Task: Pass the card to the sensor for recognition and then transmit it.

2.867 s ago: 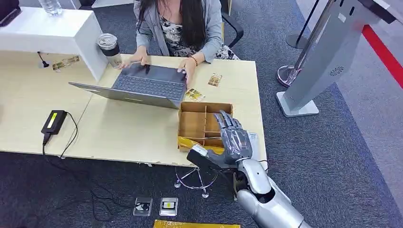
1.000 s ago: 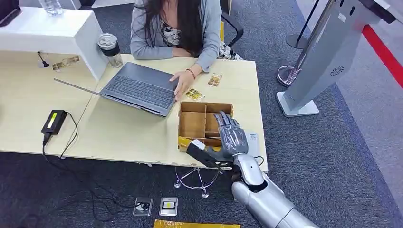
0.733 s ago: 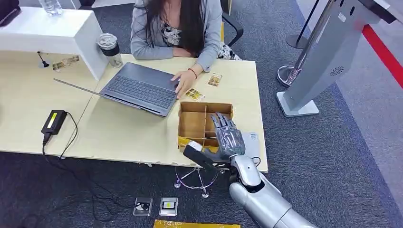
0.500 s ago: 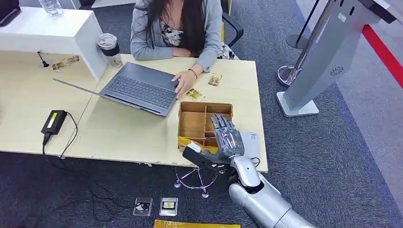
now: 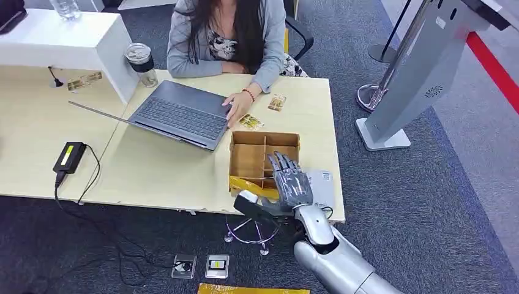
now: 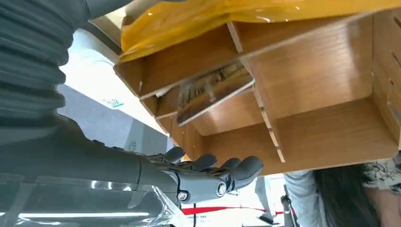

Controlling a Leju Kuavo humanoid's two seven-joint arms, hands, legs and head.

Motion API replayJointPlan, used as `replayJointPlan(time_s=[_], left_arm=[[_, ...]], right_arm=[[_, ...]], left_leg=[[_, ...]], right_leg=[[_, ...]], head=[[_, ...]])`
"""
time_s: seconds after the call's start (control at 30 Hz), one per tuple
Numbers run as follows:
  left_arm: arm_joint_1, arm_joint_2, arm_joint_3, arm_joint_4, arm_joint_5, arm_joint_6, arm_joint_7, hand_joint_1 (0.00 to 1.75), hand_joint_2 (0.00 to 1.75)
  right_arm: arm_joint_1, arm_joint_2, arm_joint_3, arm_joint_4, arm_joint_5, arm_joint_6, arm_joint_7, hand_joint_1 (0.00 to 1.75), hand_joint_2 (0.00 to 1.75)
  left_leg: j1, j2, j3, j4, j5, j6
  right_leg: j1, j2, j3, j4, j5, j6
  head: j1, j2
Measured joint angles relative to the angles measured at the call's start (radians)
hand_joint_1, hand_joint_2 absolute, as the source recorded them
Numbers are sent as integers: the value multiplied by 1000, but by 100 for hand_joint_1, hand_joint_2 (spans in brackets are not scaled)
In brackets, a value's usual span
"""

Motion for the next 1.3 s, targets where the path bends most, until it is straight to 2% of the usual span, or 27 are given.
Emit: replayJointPlan(time_s=[0.5,0.53,0.57,1.3], left_arm=[[0,0,0,0,4,9,0,0,0],[0,0,0,0,4,9,0,0,0],[0,-1,0,0,4,9,0,0,0],[0,-1,0,0,0,9,0,0,0]], right_arm=[[10,-6,0,0,18,2,4,0,175],[10,-6,0,0,18,2,3,152,175],[10,-6,0,0,18,2,3,175,175],[11,-5,-8,-1,26,26,-17,175,175]], left_leg=[[0,0,0,0,0,0],[0,0,0,0,0,0],[0,0,0,0,0,0],[0,0,0,0,0,0]], right_leg=[[0,0,0,0,0,0],[0,0,0,0,0,0],[0,0,0,0,0,0],[0,0,0,0,0,0]], head=[[0,0],[0,0],[0,0],[0,0]])
